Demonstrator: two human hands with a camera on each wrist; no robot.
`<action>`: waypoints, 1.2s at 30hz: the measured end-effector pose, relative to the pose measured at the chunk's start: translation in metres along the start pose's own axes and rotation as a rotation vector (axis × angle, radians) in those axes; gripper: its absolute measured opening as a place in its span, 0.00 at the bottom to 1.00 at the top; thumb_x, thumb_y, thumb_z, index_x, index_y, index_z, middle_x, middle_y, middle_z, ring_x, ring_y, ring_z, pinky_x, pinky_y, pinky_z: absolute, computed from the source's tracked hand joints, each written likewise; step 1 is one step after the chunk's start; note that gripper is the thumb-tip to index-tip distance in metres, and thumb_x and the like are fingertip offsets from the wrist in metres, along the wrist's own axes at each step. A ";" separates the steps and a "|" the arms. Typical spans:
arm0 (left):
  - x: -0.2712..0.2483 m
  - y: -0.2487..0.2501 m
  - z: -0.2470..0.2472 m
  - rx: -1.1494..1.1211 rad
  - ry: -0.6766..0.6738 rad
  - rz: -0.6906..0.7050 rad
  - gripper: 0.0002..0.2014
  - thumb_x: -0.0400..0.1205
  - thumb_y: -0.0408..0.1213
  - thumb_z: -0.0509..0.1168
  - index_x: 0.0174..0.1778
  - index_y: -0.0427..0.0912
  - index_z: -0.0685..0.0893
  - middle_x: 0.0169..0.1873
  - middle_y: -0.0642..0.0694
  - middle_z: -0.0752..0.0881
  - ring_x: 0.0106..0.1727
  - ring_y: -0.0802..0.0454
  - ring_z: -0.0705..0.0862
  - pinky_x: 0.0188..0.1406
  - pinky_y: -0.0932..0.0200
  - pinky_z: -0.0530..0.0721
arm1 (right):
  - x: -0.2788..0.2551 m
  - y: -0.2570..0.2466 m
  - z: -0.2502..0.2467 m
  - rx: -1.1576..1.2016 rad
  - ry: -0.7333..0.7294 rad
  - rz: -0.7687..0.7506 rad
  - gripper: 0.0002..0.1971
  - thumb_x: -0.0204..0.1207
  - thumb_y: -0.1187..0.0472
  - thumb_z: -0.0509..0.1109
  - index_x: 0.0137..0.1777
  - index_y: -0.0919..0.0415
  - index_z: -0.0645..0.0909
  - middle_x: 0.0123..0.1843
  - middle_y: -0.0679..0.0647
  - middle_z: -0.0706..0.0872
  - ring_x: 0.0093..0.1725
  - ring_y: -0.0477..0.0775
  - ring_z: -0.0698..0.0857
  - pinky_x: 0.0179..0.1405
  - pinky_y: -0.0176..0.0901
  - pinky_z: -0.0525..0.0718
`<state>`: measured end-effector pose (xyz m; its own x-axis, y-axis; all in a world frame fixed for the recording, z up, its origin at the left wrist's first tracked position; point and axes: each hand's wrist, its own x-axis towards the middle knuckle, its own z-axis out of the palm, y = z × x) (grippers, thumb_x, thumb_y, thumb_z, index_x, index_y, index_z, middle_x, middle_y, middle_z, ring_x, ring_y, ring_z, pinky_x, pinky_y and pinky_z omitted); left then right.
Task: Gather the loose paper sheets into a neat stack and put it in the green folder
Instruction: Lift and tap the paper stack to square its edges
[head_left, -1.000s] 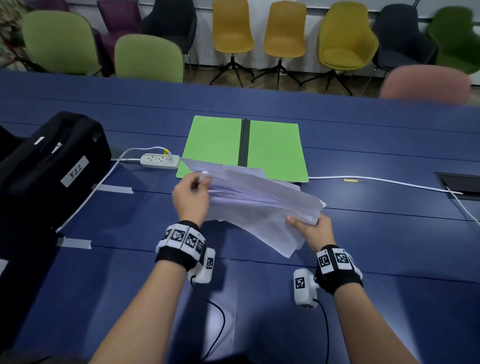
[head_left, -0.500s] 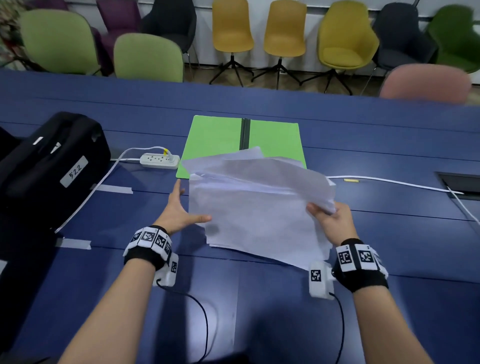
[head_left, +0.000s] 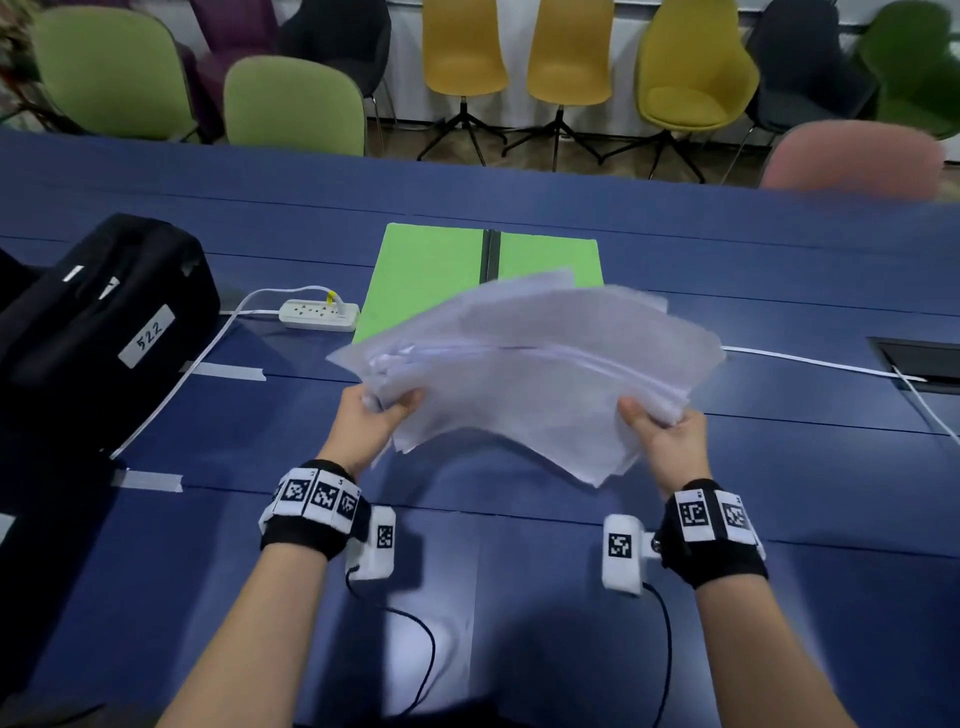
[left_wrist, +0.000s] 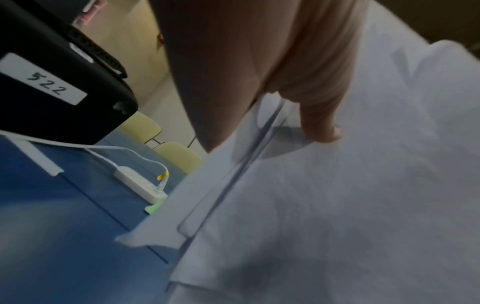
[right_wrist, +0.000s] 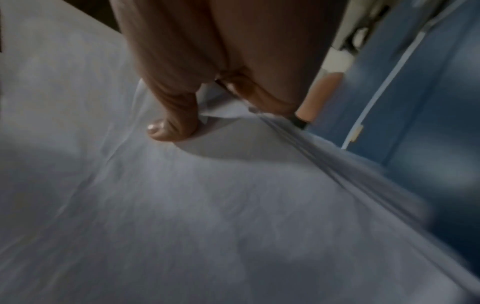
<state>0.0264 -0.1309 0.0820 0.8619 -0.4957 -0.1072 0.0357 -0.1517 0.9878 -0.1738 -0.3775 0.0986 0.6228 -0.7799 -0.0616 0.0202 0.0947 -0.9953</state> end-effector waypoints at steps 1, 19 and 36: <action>-0.002 -0.005 0.001 -0.005 -0.006 -0.021 0.09 0.76 0.26 0.71 0.44 0.46 0.87 0.32 0.63 0.90 0.39 0.68 0.88 0.43 0.69 0.86 | -0.003 0.005 0.001 0.001 0.002 0.040 0.04 0.66 0.64 0.76 0.40 0.56 0.84 0.29 0.37 0.89 0.30 0.34 0.87 0.34 0.30 0.85; 0.020 -0.013 0.003 -0.045 -0.107 -0.240 0.27 0.61 0.33 0.83 0.56 0.42 0.86 0.53 0.41 0.90 0.56 0.45 0.89 0.58 0.49 0.86 | 0.005 -0.041 0.018 -0.203 -0.068 -0.158 0.07 0.78 0.66 0.69 0.49 0.53 0.85 0.35 0.32 0.90 0.38 0.32 0.86 0.47 0.27 0.84; 0.021 -0.017 -0.007 0.102 -0.198 -0.219 0.20 0.65 0.26 0.80 0.53 0.36 0.87 0.50 0.39 0.91 0.50 0.48 0.88 0.60 0.48 0.85 | 0.003 -0.037 0.093 -1.035 -0.038 -0.981 0.12 0.60 0.66 0.75 0.40 0.49 0.89 0.34 0.43 0.89 0.46 0.49 0.75 0.53 0.43 0.61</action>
<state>0.0468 -0.1327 0.0632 0.7234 -0.5976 -0.3457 0.1499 -0.3529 0.9236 -0.1000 -0.3265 0.1426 0.7114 -0.2463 0.6582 -0.1125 -0.9644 -0.2393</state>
